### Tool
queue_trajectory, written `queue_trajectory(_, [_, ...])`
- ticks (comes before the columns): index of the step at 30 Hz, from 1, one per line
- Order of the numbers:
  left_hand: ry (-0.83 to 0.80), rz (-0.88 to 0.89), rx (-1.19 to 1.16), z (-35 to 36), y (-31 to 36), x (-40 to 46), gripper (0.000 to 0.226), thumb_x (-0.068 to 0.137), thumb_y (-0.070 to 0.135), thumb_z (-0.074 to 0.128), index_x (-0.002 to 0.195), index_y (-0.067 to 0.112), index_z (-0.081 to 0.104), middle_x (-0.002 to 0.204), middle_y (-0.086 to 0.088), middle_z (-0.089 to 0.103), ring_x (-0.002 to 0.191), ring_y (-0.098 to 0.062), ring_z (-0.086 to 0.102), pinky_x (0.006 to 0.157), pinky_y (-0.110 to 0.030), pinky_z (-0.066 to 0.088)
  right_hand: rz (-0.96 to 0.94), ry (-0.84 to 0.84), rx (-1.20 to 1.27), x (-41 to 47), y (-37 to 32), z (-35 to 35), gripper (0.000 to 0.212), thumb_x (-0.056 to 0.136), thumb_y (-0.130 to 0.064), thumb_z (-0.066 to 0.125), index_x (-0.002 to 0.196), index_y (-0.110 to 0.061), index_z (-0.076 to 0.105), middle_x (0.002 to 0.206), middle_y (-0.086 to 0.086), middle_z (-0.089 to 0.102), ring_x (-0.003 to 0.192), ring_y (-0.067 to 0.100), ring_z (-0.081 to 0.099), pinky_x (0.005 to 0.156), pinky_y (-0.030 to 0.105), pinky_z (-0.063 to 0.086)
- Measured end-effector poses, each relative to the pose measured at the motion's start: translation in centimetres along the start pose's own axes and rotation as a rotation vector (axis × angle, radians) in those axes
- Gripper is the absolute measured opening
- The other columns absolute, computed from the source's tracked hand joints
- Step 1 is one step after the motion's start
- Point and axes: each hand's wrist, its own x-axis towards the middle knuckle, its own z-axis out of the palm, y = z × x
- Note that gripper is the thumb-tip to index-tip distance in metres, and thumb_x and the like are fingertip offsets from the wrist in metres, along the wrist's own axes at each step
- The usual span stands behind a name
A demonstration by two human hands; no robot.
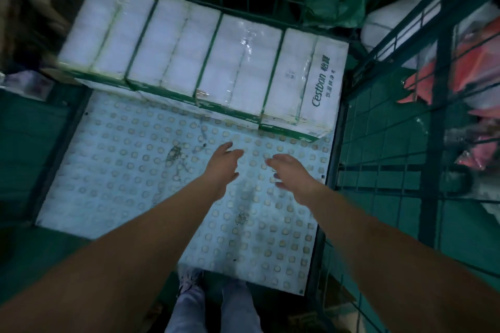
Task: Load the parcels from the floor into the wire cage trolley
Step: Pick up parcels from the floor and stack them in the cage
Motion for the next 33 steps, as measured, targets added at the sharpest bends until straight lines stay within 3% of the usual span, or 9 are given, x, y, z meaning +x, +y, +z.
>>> queue_trajectory(6, [0.023, 0.006, -0.068, -7.5, 0.4, -16.7, 0.050, 0.101, 0.027, 0.062, 0.149, 0.025, 0.047, 0.140, -0.002, 0.056, 0.117, -0.019, 0.056, 0.097, -0.033, 0.050, -0.030, -0.078, 0.115, -16.4, -4.8, 6.0, 0.043, 0.100, -0.043, 0.062, 0.135, -0.020, 0.056, 0.133, -0.002, 0.056, 0.115, 0.017, 0.060, 0.095, 0.033, 0.055])
queue_trajectory(10, [0.110, -0.007, -0.175, -12.5, -0.8, -25.6, 0.049, 0.103, 0.030, 0.060, 0.149, 0.026, 0.046, 0.135, 0.003, 0.055, 0.121, -0.020, 0.055, 0.099, -0.034, 0.051, -0.069, -0.173, 0.004, -25.2, -5.6, 10.6, 0.046, 0.102, -0.044, 0.058, 0.140, -0.019, 0.053, 0.129, -0.006, 0.052, 0.119, 0.019, 0.058, 0.104, 0.039, 0.053])
queue_trajectory(13, [0.175, 0.018, -0.284, -16.4, -2.8, -30.9, 0.049, 0.103, 0.031, 0.059, 0.150, 0.026, 0.046, 0.138, 0.002, 0.055, 0.123, -0.020, 0.056, 0.100, -0.033, 0.052, -0.100, -0.253, -0.079, -30.0, -5.3, 14.7, 0.046, 0.102, -0.044, 0.058, 0.141, -0.019, 0.053, 0.132, -0.005, 0.055, 0.114, 0.015, 0.061, 0.099, 0.034, 0.054])
queue_trajectory(16, [0.246, 0.015, -0.412, -20.5, -5.8, -34.9, 0.047, 0.103, 0.032, 0.058, 0.149, 0.026, 0.047, 0.129, 0.006, 0.057, 0.121, -0.018, 0.057, 0.103, -0.033, 0.051, -0.091, -0.298, -0.162, -33.3, -4.3, 19.5, 0.043, 0.102, -0.043, 0.059, 0.137, -0.019, 0.055, 0.131, 0.000, 0.058, 0.109, 0.015, 0.063, 0.094, 0.032, 0.055])
queue_trajectory(20, [0.337, 0.011, -0.590, -25.0, -9.8, -38.7, 0.045, 0.103, 0.033, 0.059, 0.146, 0.026, 0.049, 0.132, 0.003, 0.057, 0.119, -0.020, 0.057, 0.099, -0.033, 0.052, -0.076, -0.347, -0.316, -36.1, -2.5, 24.9, 0.035, 0.103, -0.040, 0.058, 0.130, -0.018, 0.054, 0.128, 0.003, 0.060, 0.111, 0.019, 0.063, 0.096, 0.033, 0.054])
queue_trajectory(26, [0.533, 0.019, -0.849, -33.4, -18.3, -45.5, 0.037, 0.104, 0.028, 0.058, 0.140, 0.022, 0.053, 0.104, 0.008, 0.057, 0.090, -0.012, 0.056, 0.099, -0.036, 0.050, -0.082, -0.481, -0.591, -41.2, 0.8, 35.9, 0.039, 0.104, -0.035, 0.058, 0.135, -0.013, 0.054, 0.124, 0.006, 0.063, 0.110, 0.023, 0.064, 0.093, 0.034, 0.053])
queue_trajectory(29, [0.606, 0.019, -0.973, -37.9, -23.1, -48.9, 0.030, 0.107, 0.022, 0.052, 0.137, 0.022, 0.052, 0.094, 0.008, 0.053, 0.082, -0.009, 0.053, 0.083, -0.028, 0.049, -0.121, -0.568, -0.730, -45.1, 2.5, 42.5, 0.036, 0.104, -0.033, 0.057, 0.133, -0.012, 0.055, 0.128, 0.010, 0.063, 0.109, 0.025, 0.063, 0.091, 0.035, 0.053])
queue_trajectory(30, [0.598, 0.028, -0.998, -38.3, -23.4, -49.4, 0.033, 0.107, 0.022, 0.050, 0.141, 0.020, 0.051, 0.098, 0.007, 0.053, 0.087, -0.011, 0.054, 0.085, -0.028, 0.049, -0.133, -0.576, -0.754, -45.5, 2.5, 43.4, 0.031, 0.104, -0.032, 0.057, 0.128, -0.013, 0.056, 0.129, 0.013, 0.063, 0.105, 0.023, 0.062, 0.093, 0.036, 0.054])
queue_trajectory(33, [0.691, 0.037, -1.133, -41.1, -26.5, -51.8, 0.043, 0.106, 0.026, 0.051, 0.149, 0.018, 0.046, 0.129, -0.001, 0.051, 0.120, -0.021, 0.054, 0.110, -0.037, 0.046, -0.173, -0.631, -0.854, -47.5, 3.8, 48.4, 0.019, 0.105, -0.031, 0.056, 0.118, -0.017, 0.058, 0.131, 0.017, 0.063, 0.098, 0.021, 0.060, 0.096, 0.036, 0.054])
